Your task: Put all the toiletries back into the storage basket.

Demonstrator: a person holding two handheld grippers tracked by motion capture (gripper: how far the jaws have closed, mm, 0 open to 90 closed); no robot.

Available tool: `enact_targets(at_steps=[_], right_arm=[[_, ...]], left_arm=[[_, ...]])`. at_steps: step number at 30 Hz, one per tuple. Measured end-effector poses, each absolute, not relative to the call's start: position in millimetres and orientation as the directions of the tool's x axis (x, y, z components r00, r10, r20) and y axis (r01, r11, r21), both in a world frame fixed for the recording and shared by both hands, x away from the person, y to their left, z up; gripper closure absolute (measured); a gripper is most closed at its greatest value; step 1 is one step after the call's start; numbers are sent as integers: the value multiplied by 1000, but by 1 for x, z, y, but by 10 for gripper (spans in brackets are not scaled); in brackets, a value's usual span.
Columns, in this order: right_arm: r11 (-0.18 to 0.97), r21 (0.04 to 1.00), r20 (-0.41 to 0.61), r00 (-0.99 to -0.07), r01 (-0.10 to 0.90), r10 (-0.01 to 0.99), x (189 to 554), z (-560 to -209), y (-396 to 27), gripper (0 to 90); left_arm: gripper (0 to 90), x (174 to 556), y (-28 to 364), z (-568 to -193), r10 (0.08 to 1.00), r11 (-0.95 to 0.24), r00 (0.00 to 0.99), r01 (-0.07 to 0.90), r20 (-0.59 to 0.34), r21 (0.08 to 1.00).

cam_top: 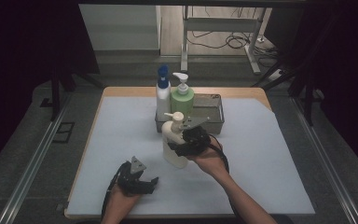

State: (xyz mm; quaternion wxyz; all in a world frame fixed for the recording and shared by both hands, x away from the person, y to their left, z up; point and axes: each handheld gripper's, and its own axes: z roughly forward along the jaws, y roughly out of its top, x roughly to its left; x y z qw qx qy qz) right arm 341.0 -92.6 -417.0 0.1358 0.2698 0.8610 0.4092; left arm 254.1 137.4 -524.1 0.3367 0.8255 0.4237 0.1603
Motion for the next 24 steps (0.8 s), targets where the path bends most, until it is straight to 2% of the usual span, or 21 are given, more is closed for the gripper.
enact_targets(at_steps=[8,24], right_arm=[[515,767,43,-831,383,554,343,-405,-100,361],[517,759,67,-838,395,542,346,-371,-126,362]], left_arm=[[121,254,137,-524,808,-412,589,592,-23,693],[121,254,137,-524,807,-412,589,592,-23,692]])
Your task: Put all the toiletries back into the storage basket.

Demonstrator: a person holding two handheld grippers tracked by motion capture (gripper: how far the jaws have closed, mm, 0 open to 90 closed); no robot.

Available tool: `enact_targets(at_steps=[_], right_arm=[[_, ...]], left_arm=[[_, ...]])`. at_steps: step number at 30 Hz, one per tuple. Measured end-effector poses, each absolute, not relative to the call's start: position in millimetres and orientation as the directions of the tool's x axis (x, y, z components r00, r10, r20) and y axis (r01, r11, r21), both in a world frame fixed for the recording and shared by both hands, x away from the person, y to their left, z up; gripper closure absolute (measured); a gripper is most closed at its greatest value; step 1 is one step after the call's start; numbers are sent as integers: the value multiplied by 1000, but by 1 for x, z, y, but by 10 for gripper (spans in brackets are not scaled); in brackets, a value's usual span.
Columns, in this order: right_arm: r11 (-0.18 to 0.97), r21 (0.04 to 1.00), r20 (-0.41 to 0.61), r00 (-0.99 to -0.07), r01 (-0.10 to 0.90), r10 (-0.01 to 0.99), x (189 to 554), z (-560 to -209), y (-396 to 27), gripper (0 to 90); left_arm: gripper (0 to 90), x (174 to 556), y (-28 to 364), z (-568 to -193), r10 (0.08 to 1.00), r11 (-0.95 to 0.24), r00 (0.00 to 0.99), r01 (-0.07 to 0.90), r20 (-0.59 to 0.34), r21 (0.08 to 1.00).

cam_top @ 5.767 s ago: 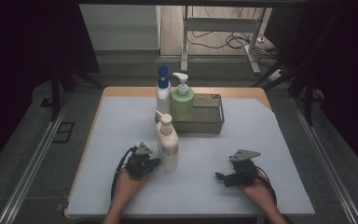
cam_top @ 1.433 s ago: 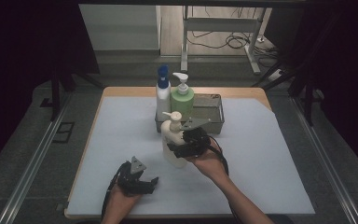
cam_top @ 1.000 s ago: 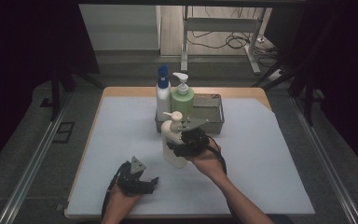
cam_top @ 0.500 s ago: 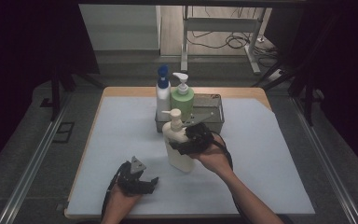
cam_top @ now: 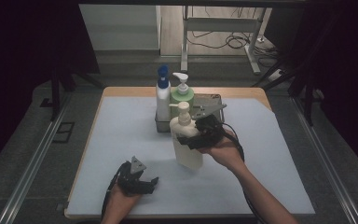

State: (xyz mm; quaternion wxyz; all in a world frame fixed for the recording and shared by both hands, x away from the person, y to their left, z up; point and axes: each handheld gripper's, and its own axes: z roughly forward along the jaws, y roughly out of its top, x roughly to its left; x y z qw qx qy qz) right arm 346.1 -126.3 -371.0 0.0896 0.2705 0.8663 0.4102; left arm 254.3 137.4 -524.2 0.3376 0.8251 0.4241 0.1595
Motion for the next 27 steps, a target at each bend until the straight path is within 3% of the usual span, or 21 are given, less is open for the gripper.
enact_targets(at_steps=[27], right_arm=[[475,769,-11,-735,427,678,376,-321,-180,362]], left_arm=[[121,254,137,-524,808,-410,588,595,-27,691]])
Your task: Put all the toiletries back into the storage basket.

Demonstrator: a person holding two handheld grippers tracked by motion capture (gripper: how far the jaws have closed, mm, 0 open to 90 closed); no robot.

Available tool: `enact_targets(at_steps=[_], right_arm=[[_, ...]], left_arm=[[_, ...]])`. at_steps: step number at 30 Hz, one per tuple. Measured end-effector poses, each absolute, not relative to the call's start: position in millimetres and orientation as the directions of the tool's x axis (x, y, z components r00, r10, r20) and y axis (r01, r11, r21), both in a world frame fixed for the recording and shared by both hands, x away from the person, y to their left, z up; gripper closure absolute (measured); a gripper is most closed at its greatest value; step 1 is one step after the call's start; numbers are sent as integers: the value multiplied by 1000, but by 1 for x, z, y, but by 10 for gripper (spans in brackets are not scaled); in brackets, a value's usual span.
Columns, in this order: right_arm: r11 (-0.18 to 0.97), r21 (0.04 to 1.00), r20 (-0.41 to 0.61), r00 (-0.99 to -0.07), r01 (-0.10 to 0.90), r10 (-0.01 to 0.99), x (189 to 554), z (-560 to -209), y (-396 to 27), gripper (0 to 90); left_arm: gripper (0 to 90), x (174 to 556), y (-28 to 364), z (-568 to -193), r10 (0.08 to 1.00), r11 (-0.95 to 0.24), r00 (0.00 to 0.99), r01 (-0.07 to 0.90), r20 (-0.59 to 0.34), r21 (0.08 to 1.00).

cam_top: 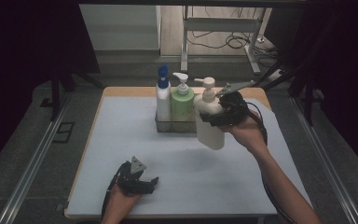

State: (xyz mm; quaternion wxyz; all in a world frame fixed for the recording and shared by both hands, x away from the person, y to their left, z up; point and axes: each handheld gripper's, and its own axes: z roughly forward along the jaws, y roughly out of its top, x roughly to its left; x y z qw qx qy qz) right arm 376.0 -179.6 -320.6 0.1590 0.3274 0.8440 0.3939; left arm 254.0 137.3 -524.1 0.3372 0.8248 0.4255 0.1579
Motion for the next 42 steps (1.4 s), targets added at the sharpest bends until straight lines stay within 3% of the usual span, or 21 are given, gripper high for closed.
enact_targets(at_steps=[42], right_arm=[[387,804,-47,-602,451,797,454,-313,-183,363]], left_arm=[[120,254,137,-524,808,-411,589,594,-26,692]])
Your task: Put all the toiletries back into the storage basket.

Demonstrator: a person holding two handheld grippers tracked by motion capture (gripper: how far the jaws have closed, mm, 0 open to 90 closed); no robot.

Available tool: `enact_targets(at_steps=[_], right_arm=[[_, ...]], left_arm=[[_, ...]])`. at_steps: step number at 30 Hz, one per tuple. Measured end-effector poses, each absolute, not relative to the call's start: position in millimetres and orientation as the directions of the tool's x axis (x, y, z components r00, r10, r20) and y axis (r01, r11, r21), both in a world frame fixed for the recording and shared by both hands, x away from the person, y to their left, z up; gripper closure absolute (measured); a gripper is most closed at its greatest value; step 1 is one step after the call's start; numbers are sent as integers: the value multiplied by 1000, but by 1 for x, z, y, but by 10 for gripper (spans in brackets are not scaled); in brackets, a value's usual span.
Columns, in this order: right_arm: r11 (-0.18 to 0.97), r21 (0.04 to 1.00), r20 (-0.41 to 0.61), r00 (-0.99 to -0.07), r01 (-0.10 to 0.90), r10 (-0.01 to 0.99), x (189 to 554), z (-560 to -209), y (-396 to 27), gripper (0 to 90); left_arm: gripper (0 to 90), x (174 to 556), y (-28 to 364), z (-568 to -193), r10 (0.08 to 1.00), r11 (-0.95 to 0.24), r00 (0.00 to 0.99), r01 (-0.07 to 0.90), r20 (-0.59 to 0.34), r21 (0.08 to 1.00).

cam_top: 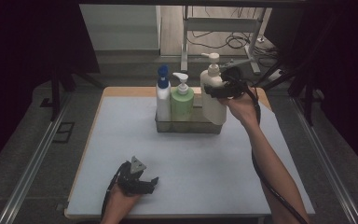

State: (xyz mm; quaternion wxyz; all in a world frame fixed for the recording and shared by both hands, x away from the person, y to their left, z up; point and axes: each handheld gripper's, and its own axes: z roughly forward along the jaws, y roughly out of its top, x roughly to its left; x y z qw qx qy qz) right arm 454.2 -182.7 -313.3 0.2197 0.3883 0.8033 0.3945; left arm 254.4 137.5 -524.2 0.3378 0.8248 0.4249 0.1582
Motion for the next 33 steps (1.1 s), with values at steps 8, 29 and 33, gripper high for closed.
enact_targets(at_steps=[8,29,33], right_arm=[[380,809,-53,-588,449,807,469,-320,-175,363],[362,820,-71,-549,444,833,492,-352,-168,362],[365,814,-64,-554,451,830,492,-358,-167,362]], left_arm=[[120,254,137,-524,808,-408,588,594,-28,693],[120,254,138,-524,807,-413,590,596,-27,689],[120,254,138,-524,807,-412,590,596,-27,689]])
